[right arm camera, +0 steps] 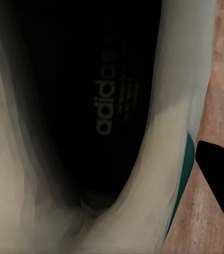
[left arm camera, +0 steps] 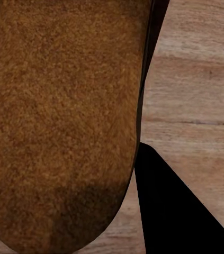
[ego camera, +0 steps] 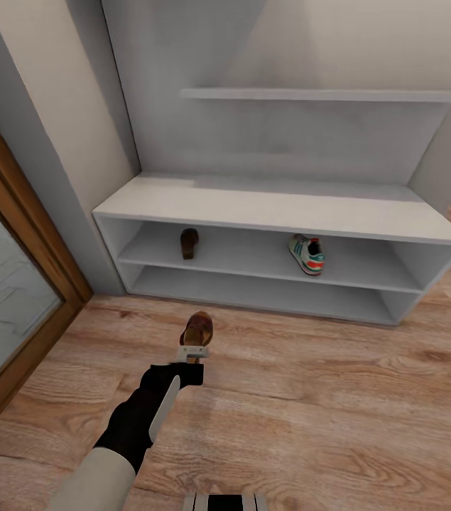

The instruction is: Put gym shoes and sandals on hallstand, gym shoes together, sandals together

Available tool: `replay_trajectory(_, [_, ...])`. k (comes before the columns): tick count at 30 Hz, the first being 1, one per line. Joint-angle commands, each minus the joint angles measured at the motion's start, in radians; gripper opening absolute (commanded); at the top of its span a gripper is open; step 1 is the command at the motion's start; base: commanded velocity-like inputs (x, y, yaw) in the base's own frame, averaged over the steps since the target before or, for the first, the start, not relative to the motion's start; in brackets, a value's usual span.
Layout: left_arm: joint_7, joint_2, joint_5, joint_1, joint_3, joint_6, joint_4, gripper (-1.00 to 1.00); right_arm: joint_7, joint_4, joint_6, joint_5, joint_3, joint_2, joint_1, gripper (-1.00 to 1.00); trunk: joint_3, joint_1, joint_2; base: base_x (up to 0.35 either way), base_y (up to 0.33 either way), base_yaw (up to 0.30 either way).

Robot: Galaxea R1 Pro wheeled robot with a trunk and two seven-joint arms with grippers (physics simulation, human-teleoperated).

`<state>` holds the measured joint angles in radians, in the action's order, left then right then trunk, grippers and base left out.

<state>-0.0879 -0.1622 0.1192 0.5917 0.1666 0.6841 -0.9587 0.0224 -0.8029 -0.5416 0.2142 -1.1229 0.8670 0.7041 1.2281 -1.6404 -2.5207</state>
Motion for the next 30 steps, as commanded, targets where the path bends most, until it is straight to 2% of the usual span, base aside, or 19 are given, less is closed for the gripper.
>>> replay_trajectory(1, [-0.007, 0.000, 0.007, 0.000, 0.002, 0.005, -0.001, -1.00, 0.002, -0.001, -0.005, 0.007, -0.001, 0.000, 0.002, -1.00, 0.001, 0.000, 0.000, 0.231, 0.000, 0.000])
replay_trajectory(21, [-0.006, 0.000, 0.008, 0.000, 0.002, 0.000, -0.004, -1.00, 0.002, -0.001, -0.005, 0.007, -0.001, 0.000, 0.002, -1.00, 0.001, 0.000, 0.000, 0.332, -0.053, 0.000])
replay_trajectory(25, [-0.006, 0.000, 0.007, 0.000, 0.002, 0.000, -0.010, -1.00, 0.002, -0.001, -0.005, 0.007, -0.001, 0.000, 0.002, -1.00, 0.001, 0.000, 0.000, 0.110, -0.002, 0.000])
replay_trajectory(30, [-0.007, 0.000, 0.008, 0.000, 0.001, 0.001, -0.070, -1.00, 0.002, -0.001, -0.005, 0.007, -0.001, 0.000, 0.002, -1.00, 0.001, 0.000, 0.000, 0.014, 0.000, 0.000])
